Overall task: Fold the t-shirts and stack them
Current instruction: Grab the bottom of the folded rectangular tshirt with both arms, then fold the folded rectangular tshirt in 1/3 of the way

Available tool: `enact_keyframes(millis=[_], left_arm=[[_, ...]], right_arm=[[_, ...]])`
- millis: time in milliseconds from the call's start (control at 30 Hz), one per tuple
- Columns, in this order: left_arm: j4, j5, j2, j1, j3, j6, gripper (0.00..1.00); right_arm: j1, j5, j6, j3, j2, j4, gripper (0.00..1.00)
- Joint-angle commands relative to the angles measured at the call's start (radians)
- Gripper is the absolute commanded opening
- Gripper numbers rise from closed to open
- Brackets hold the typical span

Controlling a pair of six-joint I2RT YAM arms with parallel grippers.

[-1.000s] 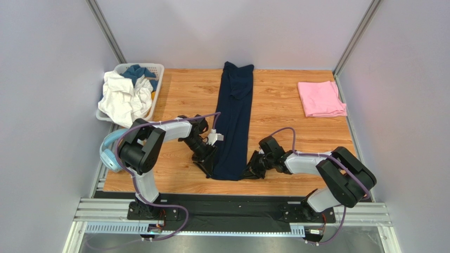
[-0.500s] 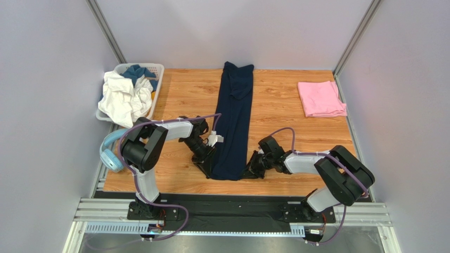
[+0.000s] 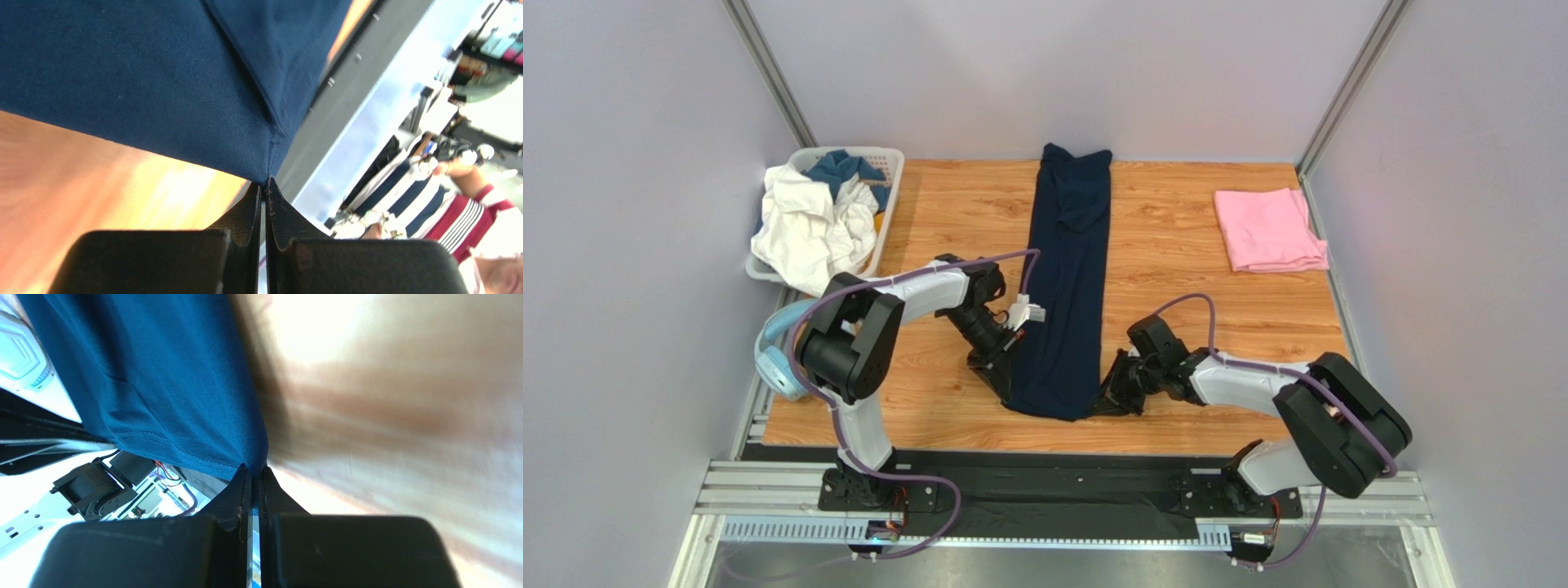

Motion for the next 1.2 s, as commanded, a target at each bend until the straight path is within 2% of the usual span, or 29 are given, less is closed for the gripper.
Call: enact_keyframes(millis=[0,367,833,1000,1167], left_arm=[[-0.177,0.061,-0.06,0.005,0.031,0.14,0.0],[-0.271,0.129,-0.057,-0.02,0.077,0.222,0.02],[-0.313,0.143,-0.074,-0.089,0.1,0.266,0.05],[-0.327,0.146,-0.05,-0.09,0.131,0.234,0.05],[-0.326,0.131,-0.022,-0.084,0.203,0.2,0.03]], right_arm=[[-0.002,0.043,-0.027,0.016,-0.091,-0.096,0.0],[-0.002,0.058,-0.007,0.013,-0.332,-0.265,0.0],[0.001,0.045,-0.001,0.059,-0.534,-0.454,0.0],[-0.001,0.034,-0.001,0.075,-0.522,-0.423,0.0],[-0.007,0.028,-0.064,0.189,-0.374,-0.402,0.0]])
